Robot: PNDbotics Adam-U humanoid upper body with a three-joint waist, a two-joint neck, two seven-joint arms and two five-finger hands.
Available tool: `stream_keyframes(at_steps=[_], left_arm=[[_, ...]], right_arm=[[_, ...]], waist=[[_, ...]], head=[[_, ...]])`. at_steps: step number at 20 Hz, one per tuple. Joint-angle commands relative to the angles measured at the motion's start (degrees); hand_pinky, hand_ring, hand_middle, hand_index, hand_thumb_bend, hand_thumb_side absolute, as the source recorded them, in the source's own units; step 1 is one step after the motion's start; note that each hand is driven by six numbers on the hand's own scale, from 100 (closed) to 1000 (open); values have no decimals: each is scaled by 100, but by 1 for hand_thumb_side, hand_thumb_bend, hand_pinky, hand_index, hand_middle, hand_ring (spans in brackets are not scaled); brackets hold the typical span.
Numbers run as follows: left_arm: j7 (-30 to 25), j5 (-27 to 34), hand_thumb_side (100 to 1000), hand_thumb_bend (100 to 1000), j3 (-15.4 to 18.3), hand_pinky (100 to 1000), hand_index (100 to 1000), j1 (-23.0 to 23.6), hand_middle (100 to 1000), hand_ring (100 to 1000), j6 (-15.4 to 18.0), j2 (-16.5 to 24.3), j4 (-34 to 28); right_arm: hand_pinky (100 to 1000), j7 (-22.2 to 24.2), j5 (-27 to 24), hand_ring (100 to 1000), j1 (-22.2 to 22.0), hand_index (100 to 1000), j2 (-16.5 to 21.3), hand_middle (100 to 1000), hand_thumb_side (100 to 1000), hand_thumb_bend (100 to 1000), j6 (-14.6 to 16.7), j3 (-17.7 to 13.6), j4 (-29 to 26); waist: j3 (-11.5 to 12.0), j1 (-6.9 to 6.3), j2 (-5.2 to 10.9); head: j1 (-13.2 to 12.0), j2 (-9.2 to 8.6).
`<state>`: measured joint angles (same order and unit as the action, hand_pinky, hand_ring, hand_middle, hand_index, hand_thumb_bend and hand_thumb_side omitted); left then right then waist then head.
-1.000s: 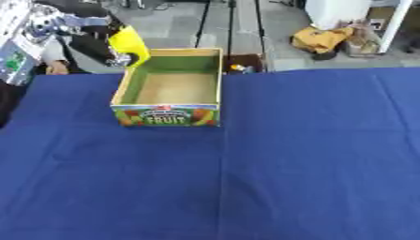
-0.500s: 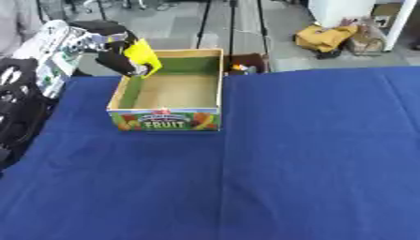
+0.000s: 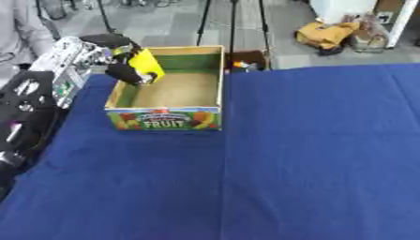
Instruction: Pick up objects on the table and place them in the box.
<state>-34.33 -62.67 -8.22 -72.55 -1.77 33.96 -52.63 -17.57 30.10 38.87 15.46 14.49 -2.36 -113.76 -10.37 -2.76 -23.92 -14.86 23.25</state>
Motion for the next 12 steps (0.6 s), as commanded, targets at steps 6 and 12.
stream_keyframes(at_steps=[6,12], left_arm=[[244,6,681,100,93,510,656,-82,477,500,22,21,88],[302,-10,687,100,74,514,662,-42,481,504,-7,-36,182]], right_arm=[[779,32,-74,883,105,870,111,712,1000,100,14,-3,-83],[778,39,-93,884,100,870,106,711,1000,100,11,-14,-83]], waist=[[-43,8,68],[-73,0,11]], head=[[-74,-145],[-87,-192]])
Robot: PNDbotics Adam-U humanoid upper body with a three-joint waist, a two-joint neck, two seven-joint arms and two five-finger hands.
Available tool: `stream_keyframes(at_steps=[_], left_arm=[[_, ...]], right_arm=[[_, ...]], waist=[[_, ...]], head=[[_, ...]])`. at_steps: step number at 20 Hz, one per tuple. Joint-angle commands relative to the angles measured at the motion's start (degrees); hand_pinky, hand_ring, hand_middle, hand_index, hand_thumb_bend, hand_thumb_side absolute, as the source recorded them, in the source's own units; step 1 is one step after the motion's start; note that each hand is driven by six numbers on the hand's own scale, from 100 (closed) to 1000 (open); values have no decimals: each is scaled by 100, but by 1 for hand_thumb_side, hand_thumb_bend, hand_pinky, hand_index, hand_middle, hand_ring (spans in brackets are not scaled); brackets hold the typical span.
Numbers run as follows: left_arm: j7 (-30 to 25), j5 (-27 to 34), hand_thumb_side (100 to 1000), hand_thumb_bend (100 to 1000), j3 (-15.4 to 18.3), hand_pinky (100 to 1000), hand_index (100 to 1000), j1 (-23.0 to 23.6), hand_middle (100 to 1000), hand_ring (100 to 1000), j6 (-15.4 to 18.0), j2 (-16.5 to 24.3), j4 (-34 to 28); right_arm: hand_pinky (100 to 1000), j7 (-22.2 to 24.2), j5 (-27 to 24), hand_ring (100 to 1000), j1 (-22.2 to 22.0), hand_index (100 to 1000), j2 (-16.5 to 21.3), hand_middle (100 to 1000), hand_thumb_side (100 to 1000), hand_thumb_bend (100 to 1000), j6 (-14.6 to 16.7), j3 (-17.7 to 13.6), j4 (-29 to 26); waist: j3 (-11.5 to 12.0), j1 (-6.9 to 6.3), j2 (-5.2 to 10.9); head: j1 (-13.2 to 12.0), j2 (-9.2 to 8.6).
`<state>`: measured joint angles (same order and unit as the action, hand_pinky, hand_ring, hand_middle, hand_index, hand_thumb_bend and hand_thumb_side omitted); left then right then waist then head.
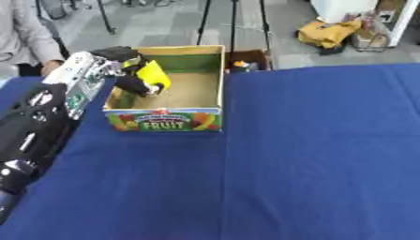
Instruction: Pick up objects on the table and place them in the box.
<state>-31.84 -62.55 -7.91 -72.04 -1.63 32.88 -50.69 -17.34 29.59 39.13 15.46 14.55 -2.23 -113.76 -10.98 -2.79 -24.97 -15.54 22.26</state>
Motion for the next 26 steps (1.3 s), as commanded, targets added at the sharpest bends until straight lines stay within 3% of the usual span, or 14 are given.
stream_keyframes(at_steps=[1,9,15,19,20,23,24,26], left_arm=[[65,-51,686,100,45,517,663,-92,482,504,-27,56,12],[119,-130,683,100,50,538,714,-57,509,518,-28,-11,109],[-123,-152,680,160,62,627,800,-33,645,636,-31,-22,200],[-251,-146,675,203,83,682,934,-26,804,767,-34,-21,187],[-254,-138,673,231,85,702,997,-27,864,820,-27,-22,170],[-226,-100,669,296,80,724,1000,-35,893,847,0,-16,102],[-211,-87,678,370,79,737,1000,-41,908,859,8,-13,77],[-166,-53,688,432,83,750,1000,-49,925,872,10,-7,31]], right_arm=[[778,19,-46,884,77,871,105,710,1000,100,7,-26,-83],[777,32,-76,884,81,868,106,708,1000,100,12,-37,-83],[775,12,-91,883,79,867,101,706,1000,100,11,-46,-83],[774,7,-97,883,73,867,95,705,1000,100,13,-47,-83],[774,6,-99,883,71,867,95,704,1000,100,13,-48,-83],[774,9,-105,883,59,867,96,704,1000,100,11,-50,-83],[774,11,-106,883,56,867,95,703,1000,100,10,-50,-83],[774,14,-107,883,50,867,95,704,1000,100,9,-51,-83]], waist=[[-20,1,106],[-58,-15,51],[-73,-26,44],[-79,-30,48],[-80,-31,51],[-79,-35,59],[-79,-37,64],[-80,-40,75]], head=[[-26,-98],[-44,-115],[-60,-139],[-68,-156],[-70,-156],[-70,-150],[-68,-146],[-66,-143]])
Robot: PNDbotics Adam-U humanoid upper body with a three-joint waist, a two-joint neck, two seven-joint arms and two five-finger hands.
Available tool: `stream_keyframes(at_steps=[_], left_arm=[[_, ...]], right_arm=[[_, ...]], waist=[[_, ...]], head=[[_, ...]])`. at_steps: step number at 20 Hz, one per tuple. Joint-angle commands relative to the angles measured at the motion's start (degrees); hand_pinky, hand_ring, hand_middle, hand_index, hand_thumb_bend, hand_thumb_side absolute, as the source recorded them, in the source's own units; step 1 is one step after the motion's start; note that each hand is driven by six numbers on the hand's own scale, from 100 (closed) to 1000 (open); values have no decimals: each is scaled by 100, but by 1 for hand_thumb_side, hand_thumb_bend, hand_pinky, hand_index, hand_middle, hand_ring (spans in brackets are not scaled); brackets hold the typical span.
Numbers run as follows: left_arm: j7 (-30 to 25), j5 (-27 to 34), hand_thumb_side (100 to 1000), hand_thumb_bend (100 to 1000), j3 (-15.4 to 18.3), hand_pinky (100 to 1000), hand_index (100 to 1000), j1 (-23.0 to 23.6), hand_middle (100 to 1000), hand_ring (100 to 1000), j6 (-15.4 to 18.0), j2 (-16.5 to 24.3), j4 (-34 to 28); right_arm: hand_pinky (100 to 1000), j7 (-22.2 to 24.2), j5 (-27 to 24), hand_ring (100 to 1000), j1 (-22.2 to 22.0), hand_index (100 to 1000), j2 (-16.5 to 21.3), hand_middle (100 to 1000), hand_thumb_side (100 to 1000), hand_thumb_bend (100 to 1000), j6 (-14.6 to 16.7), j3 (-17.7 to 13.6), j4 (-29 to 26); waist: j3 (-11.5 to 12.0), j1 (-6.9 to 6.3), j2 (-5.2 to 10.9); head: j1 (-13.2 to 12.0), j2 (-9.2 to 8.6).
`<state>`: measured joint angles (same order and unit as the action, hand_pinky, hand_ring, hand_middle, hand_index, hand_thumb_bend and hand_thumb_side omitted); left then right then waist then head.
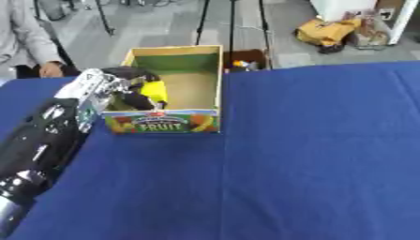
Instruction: Pick up objects on the table and place them in the box.
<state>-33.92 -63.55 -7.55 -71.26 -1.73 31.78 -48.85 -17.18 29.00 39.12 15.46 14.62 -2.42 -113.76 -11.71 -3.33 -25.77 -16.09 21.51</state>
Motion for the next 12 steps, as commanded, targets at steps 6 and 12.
stream_keyframes(at_steps=[6,12], left_arm=[[178,336,730,612,99,761,1000,-135,944,882,11,109,-352],[420,763,795,617,97,764,1000,-124,933,881,-45,246,-977]], right_arm=[[774,-6,-41,883,31,867,90,705,1000,100,-5,-42,-83],[775,-26,-33,882,-18,867,92,706,1000,100,-16,-57,-83]], waist=[[-19,14,209],[36,27,308]], head=[[9,-44],[79,48]])
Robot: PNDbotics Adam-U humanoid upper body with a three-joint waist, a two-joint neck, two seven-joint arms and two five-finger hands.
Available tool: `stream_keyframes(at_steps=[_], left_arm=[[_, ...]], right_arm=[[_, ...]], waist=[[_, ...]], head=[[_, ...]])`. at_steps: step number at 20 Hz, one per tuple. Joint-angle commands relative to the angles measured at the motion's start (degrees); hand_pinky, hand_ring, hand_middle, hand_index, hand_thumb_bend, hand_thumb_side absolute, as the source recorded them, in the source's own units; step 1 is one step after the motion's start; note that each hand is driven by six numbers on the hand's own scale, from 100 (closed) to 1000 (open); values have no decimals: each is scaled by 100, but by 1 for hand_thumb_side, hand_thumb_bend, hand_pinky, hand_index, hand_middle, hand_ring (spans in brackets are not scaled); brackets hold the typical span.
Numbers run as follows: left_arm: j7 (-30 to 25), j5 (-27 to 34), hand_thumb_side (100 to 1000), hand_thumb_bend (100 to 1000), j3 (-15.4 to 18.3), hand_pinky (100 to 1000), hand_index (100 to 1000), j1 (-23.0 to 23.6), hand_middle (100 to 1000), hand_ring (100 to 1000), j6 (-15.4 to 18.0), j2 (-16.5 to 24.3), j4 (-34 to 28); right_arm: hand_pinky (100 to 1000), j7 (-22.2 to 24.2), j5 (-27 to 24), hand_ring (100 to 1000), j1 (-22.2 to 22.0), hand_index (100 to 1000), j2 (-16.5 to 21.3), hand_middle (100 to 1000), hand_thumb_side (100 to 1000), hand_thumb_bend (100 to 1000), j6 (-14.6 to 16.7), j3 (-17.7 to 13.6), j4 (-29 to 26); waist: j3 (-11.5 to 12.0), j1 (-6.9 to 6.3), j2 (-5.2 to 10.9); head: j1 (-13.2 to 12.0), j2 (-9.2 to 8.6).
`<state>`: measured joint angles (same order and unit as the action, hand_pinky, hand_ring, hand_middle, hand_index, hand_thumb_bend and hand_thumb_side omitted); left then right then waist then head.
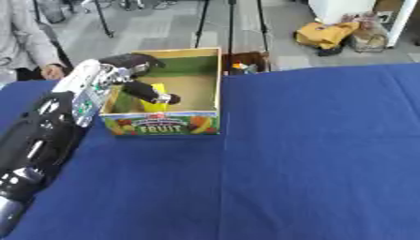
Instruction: Pick up objects on the table and place them in the box.
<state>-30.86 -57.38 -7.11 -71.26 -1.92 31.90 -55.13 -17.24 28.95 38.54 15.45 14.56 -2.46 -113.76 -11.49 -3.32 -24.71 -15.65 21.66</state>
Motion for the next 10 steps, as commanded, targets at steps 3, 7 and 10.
stream_keyframes(at_steps=[3,7,10], left_arm=[[229,264,835,600,44,752,1000,-88,923,872,-70,368,-771],[353,422,869,553,-48,746,1000,71,915,868,-156,591,-1511],[383,556,871,516,-89,733,1000,230,884,853,-300,734,-2127]], right_arm=[[776,-33,-17,882,3,867,98,707,1000,100,-18,-65,-83],[776,-68,1,882,-47,867,90,710,1000,100,-29,-81,-83],[777,-95,13,882,-75,867,70,712,1000,100,-33,-83,-83]], waist=[[61,42,274],[139,77,390],[188,109,471]], head=[[86,102],[261,289],[330,357]])
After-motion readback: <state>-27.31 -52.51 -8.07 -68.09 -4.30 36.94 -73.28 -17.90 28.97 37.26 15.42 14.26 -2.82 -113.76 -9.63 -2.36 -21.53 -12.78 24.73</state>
